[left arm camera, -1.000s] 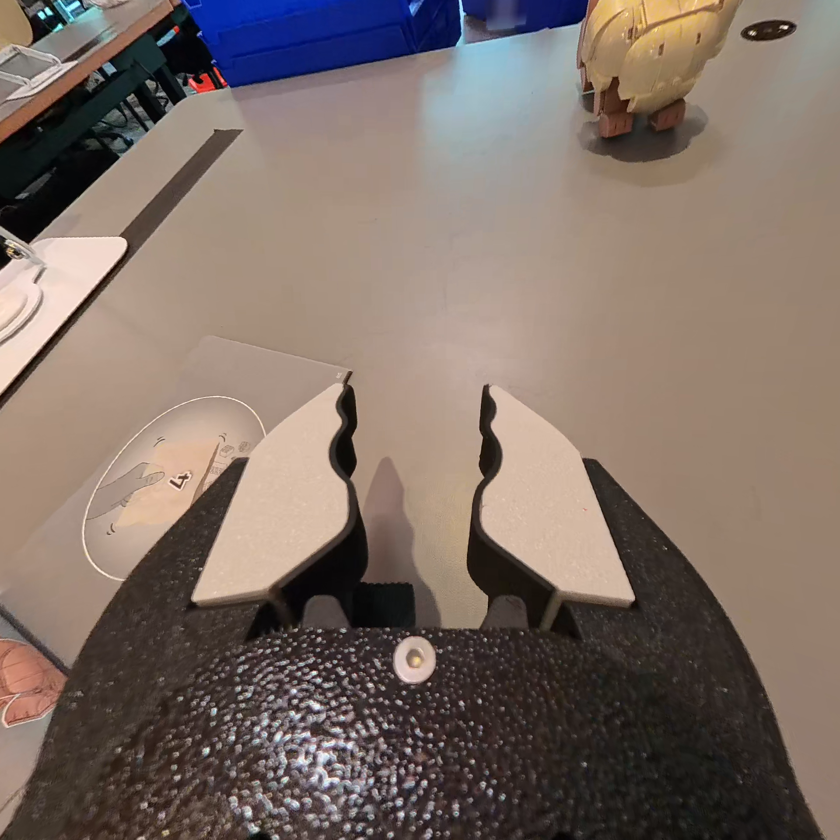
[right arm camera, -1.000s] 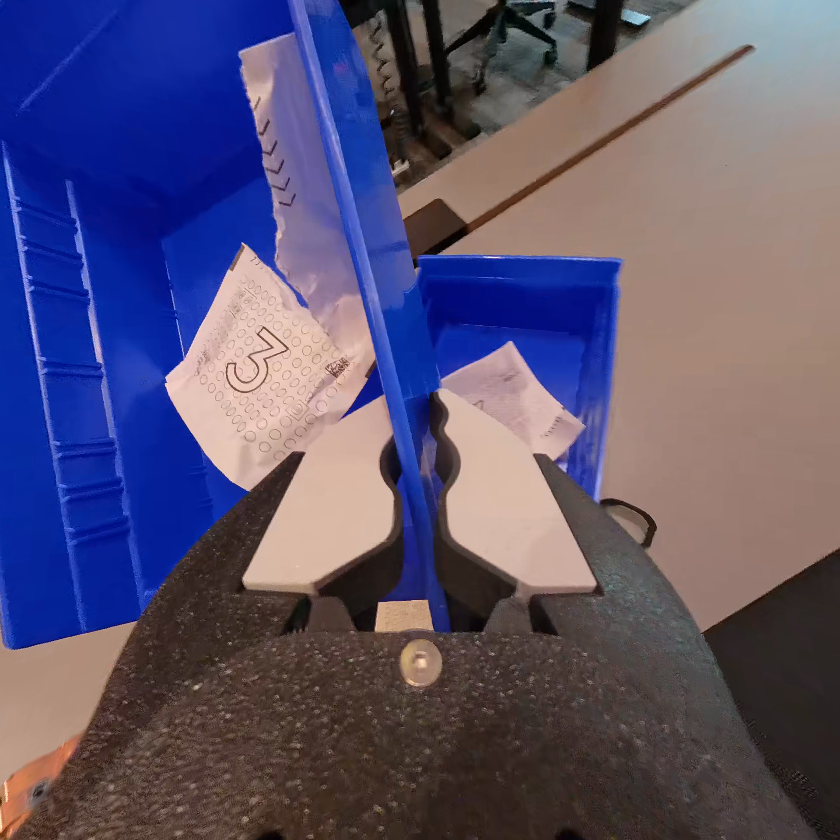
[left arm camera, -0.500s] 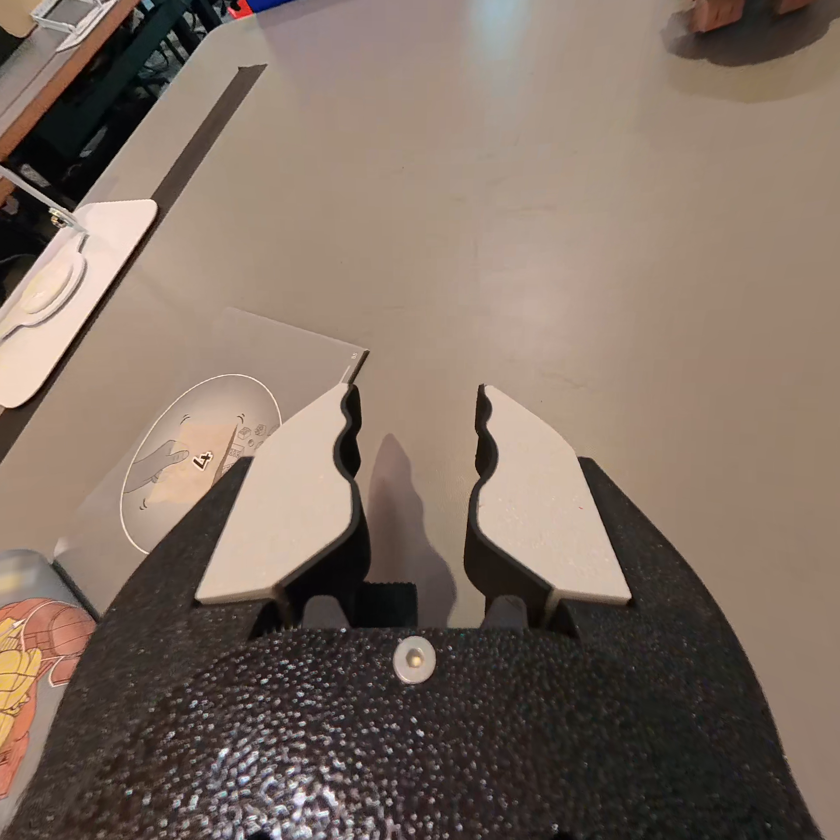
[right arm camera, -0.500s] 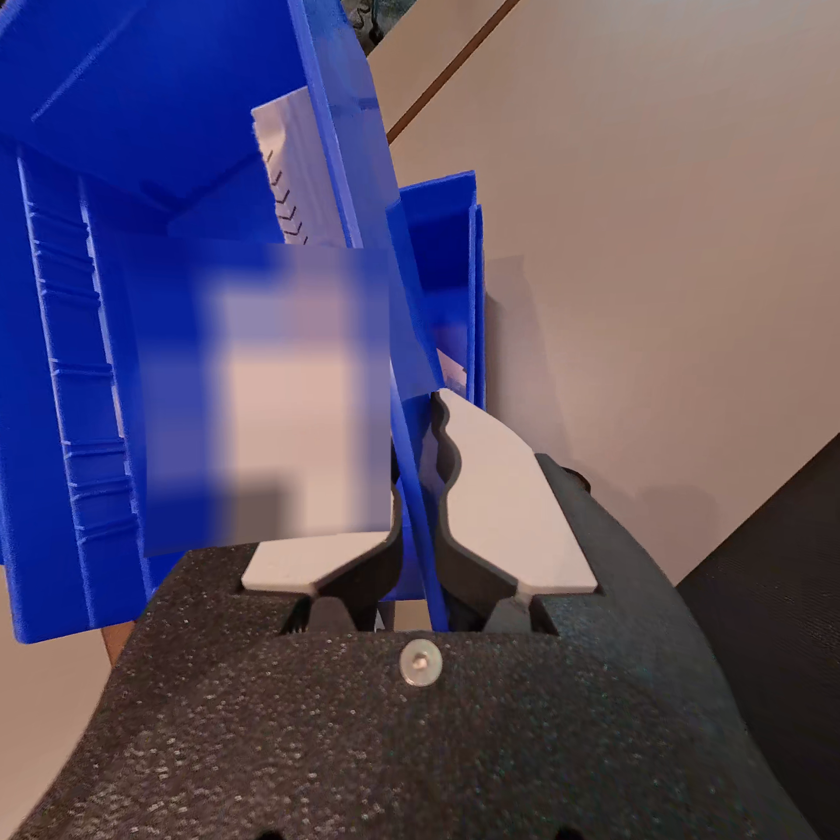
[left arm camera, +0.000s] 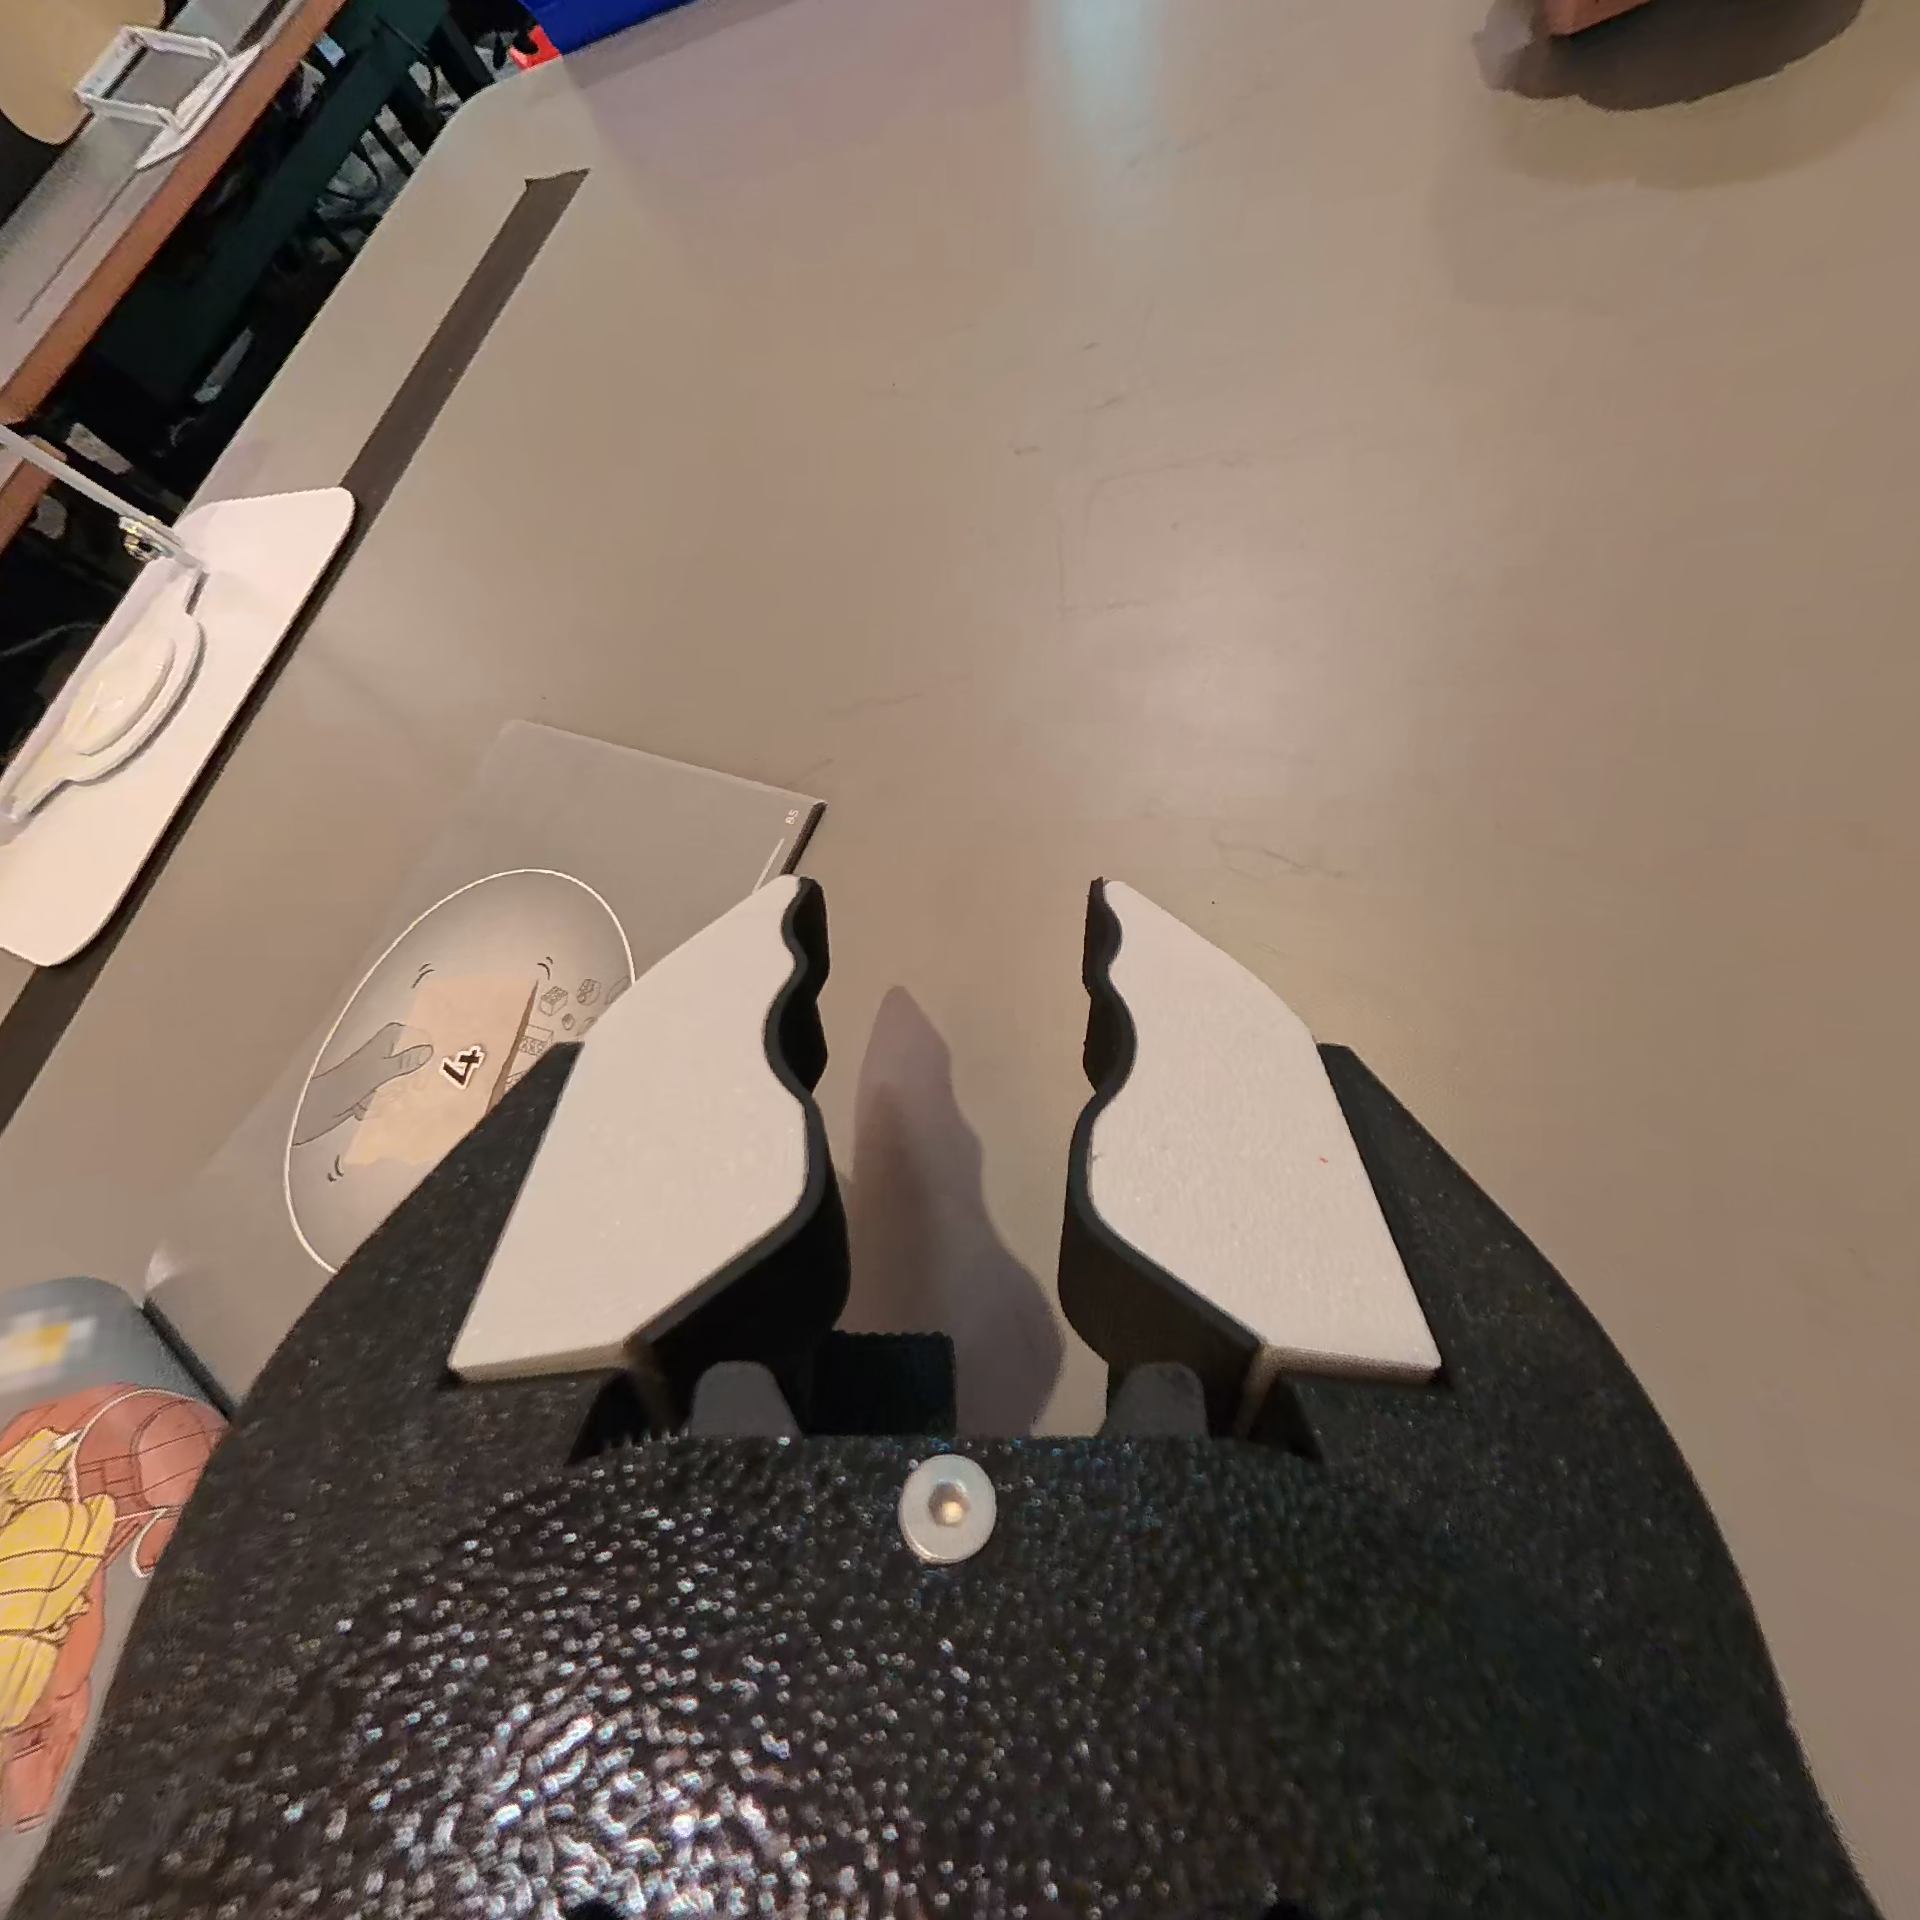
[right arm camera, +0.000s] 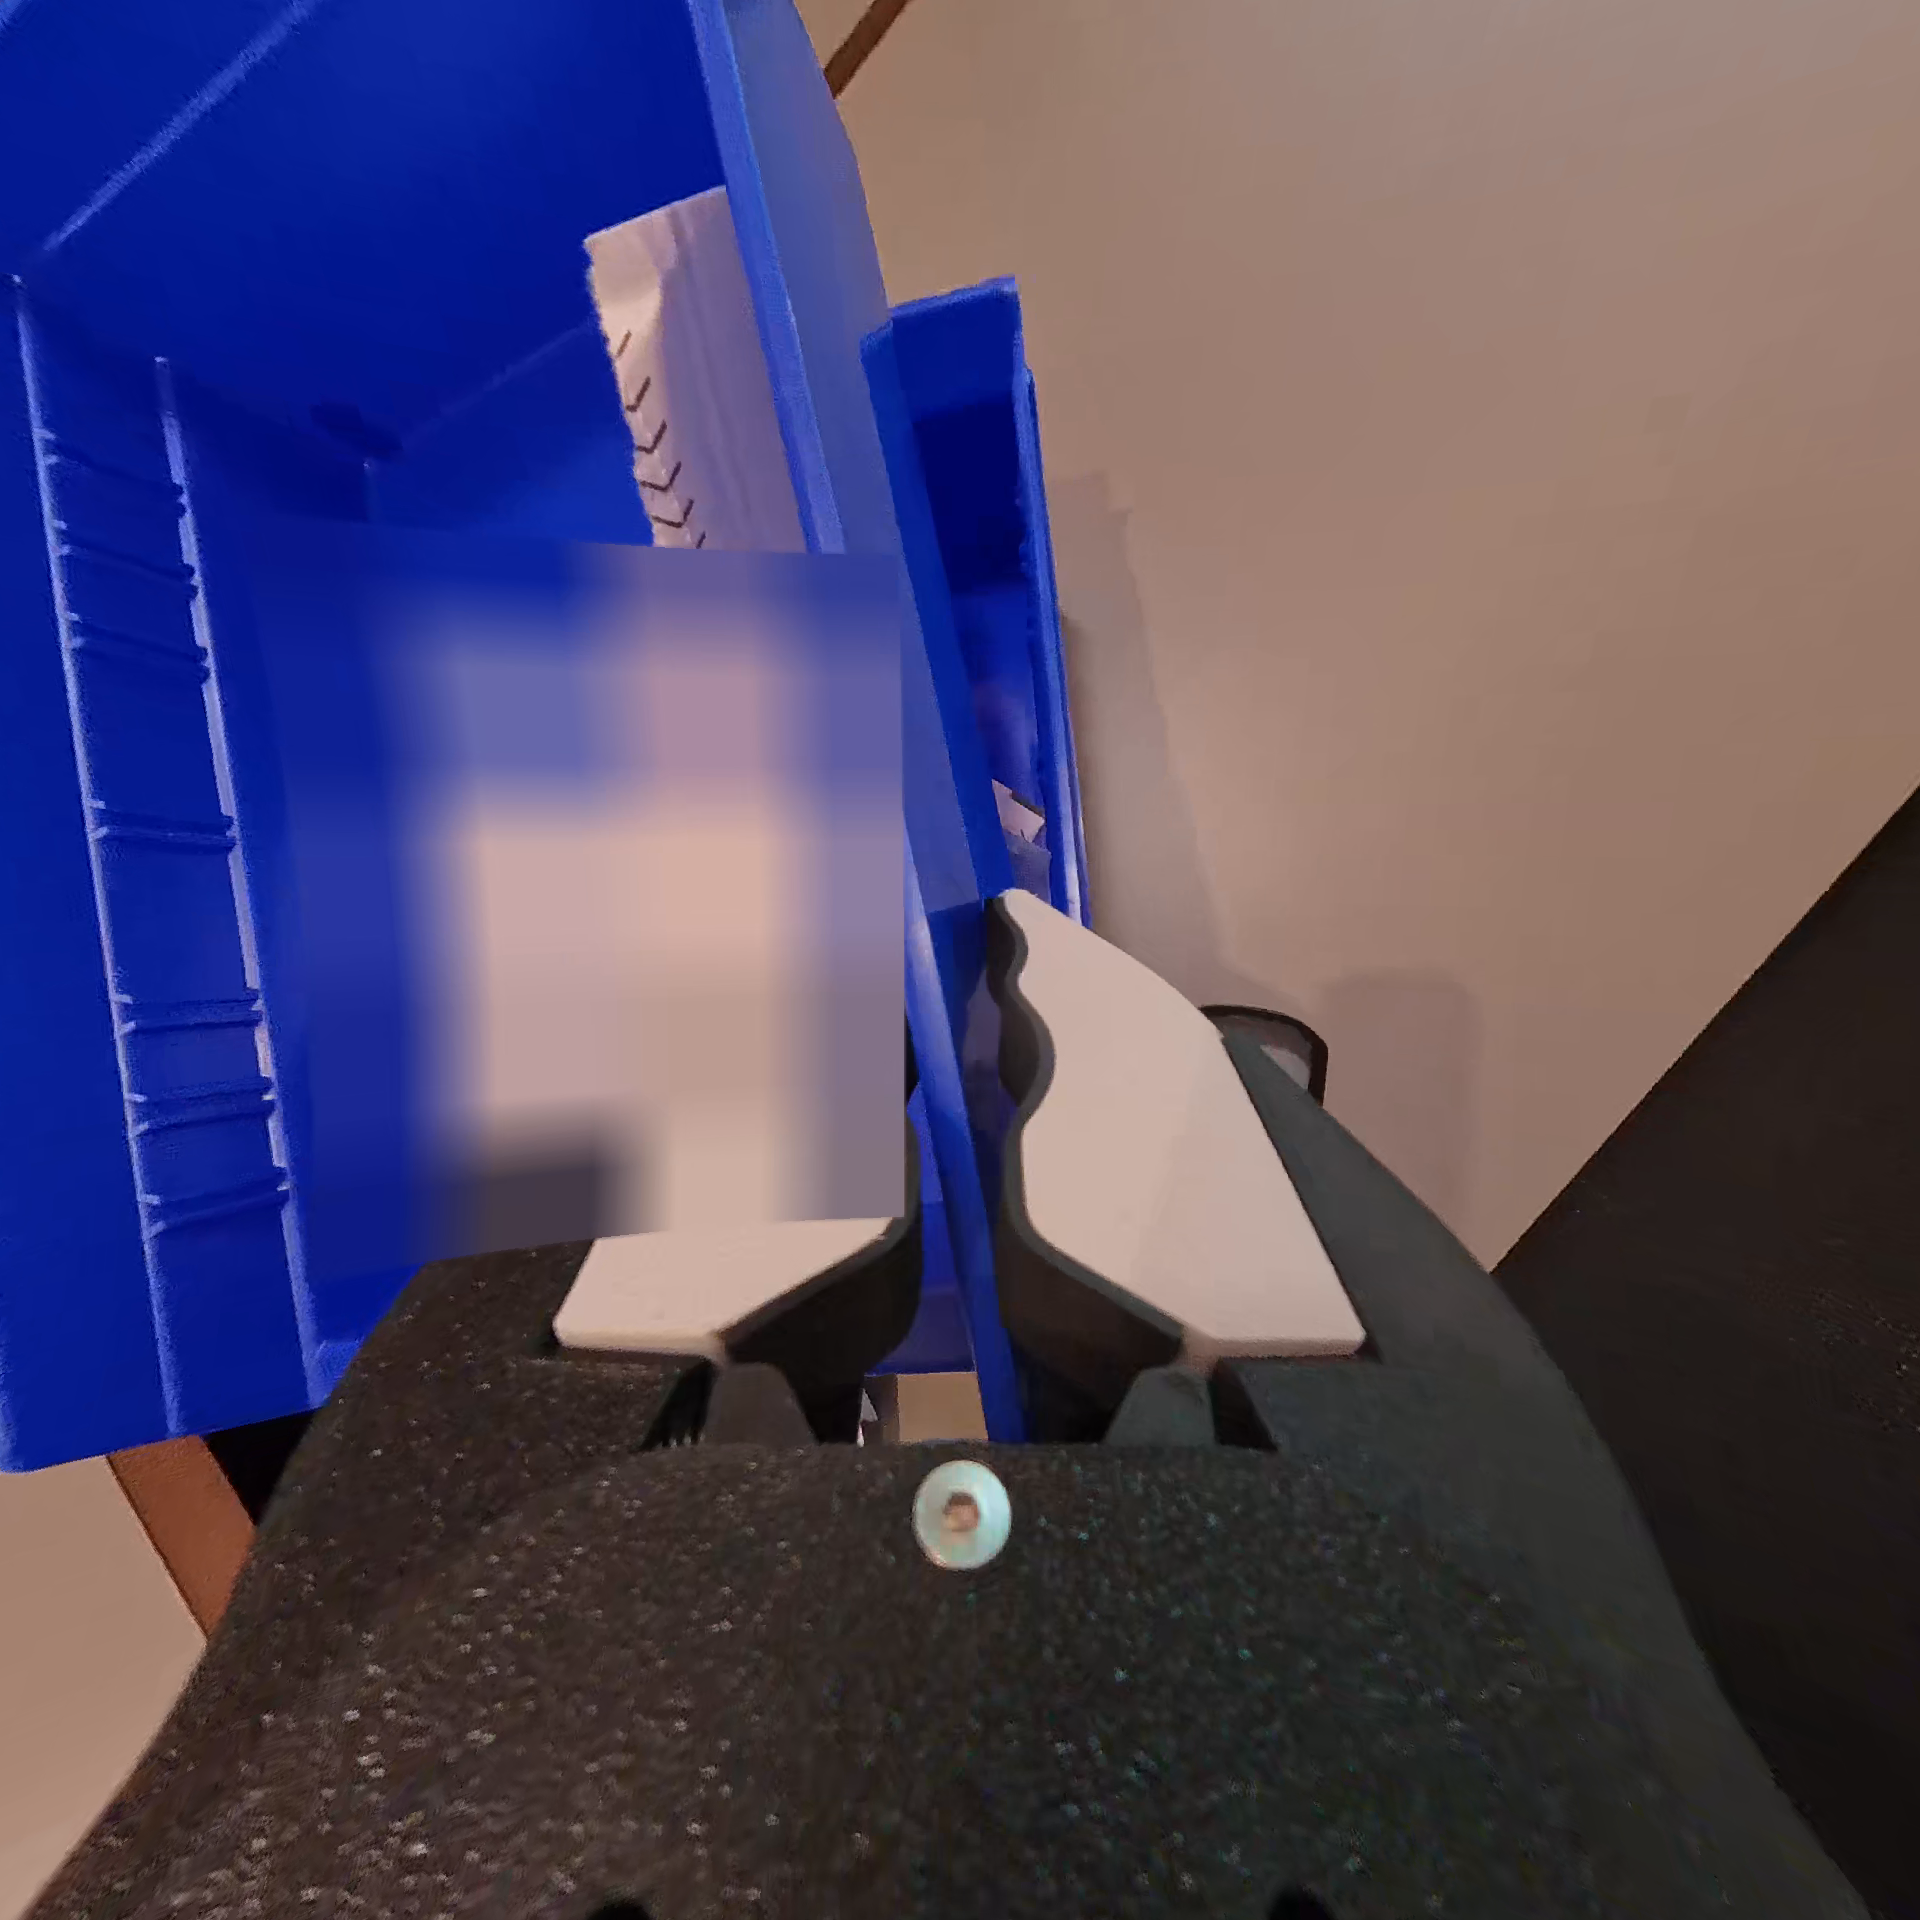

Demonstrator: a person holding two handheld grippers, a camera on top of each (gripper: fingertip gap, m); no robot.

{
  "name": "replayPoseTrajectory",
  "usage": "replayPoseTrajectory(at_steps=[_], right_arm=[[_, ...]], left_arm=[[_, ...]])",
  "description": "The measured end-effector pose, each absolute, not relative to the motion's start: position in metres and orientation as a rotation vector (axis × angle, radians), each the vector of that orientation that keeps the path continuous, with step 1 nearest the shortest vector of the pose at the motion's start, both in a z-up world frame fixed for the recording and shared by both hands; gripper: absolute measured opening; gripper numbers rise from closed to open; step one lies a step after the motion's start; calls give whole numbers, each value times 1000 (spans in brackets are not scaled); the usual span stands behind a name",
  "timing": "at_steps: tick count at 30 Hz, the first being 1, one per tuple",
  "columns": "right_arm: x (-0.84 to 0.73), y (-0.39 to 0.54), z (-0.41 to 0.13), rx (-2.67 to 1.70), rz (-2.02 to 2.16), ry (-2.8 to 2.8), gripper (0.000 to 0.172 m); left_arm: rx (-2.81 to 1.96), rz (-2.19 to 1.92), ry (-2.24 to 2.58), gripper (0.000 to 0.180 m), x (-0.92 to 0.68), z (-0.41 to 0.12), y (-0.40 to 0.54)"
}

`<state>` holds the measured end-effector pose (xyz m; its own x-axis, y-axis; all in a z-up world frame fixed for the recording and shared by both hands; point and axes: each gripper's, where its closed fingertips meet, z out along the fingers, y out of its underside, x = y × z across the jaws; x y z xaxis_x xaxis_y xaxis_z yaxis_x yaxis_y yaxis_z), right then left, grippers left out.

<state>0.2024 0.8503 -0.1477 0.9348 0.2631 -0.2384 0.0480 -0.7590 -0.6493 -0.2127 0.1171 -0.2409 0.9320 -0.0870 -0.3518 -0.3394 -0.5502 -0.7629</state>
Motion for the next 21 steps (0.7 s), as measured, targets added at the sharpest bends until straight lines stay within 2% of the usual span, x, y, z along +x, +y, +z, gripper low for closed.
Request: replayPoseTrajectory(at_steps=[16,21], right_arm=[[209,846,-195,-2461,374,-213,10],[205,841,-182,-2367,470,-268,34]], left_arm=[[-2143,338,341,47,-209,-243,114],[-2152,333,329,46,-210,-243,115]])
